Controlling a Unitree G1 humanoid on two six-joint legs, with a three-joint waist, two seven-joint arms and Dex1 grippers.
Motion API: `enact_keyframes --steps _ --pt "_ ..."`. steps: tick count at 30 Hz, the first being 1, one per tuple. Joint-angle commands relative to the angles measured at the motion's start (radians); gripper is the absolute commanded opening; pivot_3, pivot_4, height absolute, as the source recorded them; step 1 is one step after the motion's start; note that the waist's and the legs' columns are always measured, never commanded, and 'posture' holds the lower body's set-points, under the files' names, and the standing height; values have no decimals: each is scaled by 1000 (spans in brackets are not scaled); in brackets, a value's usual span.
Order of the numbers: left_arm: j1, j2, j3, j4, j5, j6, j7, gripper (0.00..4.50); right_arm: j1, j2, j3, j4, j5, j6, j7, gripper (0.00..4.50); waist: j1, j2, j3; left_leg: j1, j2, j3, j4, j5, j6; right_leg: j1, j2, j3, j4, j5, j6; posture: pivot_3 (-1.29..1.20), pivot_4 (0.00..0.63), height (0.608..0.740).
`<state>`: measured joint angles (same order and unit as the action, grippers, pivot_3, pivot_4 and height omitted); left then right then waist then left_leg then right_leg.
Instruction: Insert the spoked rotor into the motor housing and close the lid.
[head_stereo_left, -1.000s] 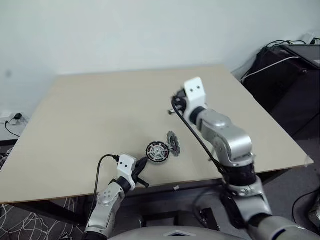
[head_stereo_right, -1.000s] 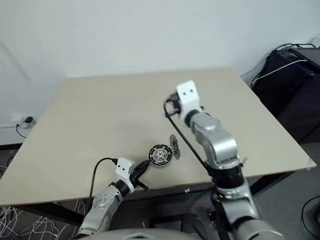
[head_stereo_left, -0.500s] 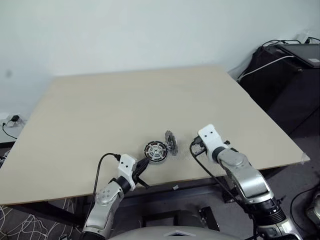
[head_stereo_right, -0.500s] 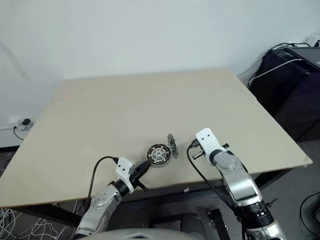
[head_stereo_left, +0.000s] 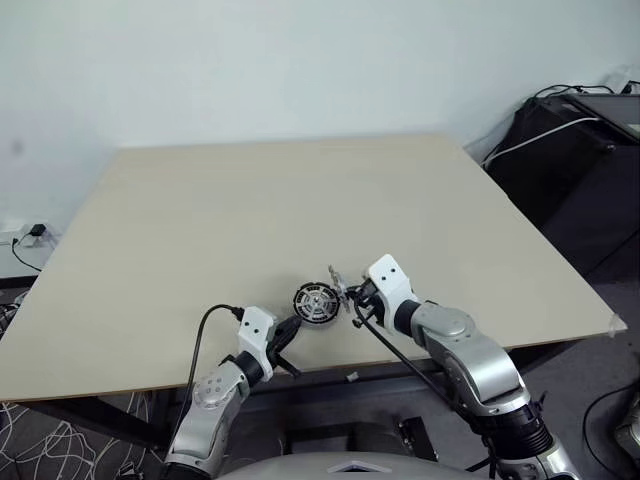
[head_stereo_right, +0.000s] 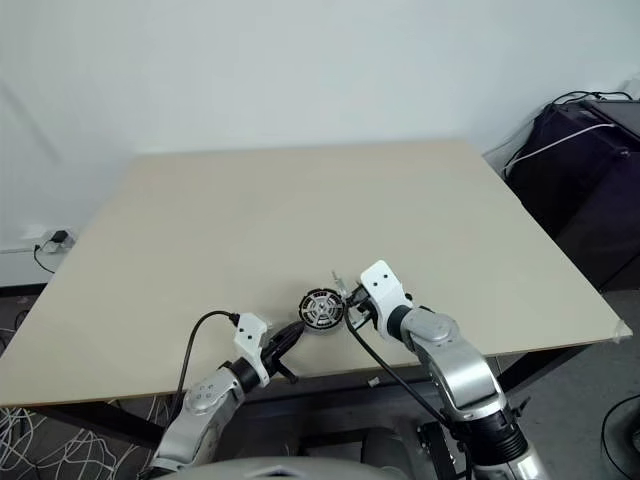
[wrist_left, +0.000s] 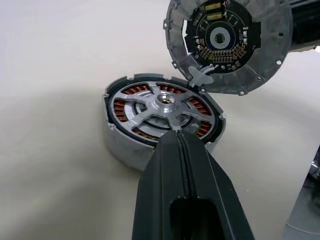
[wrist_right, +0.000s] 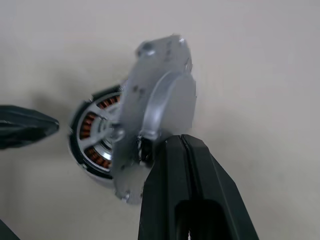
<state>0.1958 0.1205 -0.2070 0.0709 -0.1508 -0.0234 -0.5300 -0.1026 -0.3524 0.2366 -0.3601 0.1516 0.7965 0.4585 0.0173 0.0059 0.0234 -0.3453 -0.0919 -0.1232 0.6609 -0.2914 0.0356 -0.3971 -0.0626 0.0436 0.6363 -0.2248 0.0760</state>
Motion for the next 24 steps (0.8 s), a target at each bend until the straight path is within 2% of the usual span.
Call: enact_keyframes --steps 1,16,20,24 --pt "-10 0 1 -52 -10 2 3 0 -36 29 20 -5 32 -8 23 34 0 0 0 0 0 0 0 0 0 0 0 0 0 0 0 0 0 740" --pt "-5 0 0 -77 -6 16 17 0 -117 110 116 199 15 -42 61 34 -1 0 0 0 0 0 -1 0 0 0 0 0 0 0 0 0 0 740" --pt "-9 0 -1 -76 -6 18 17 0 -127 124 111 223 -2 -68 44 34 -1 0 0 0 0 0 -1 0 0 0 0 0 0 0 0 0 0 740" --pt "-11 0 -2 -74 -7 19 17 0 -122 140 60 194 -6 -181 15 34 0 1 0 0 0 0 -1 0 0 0 0 0 0 0 0 0 0 740"
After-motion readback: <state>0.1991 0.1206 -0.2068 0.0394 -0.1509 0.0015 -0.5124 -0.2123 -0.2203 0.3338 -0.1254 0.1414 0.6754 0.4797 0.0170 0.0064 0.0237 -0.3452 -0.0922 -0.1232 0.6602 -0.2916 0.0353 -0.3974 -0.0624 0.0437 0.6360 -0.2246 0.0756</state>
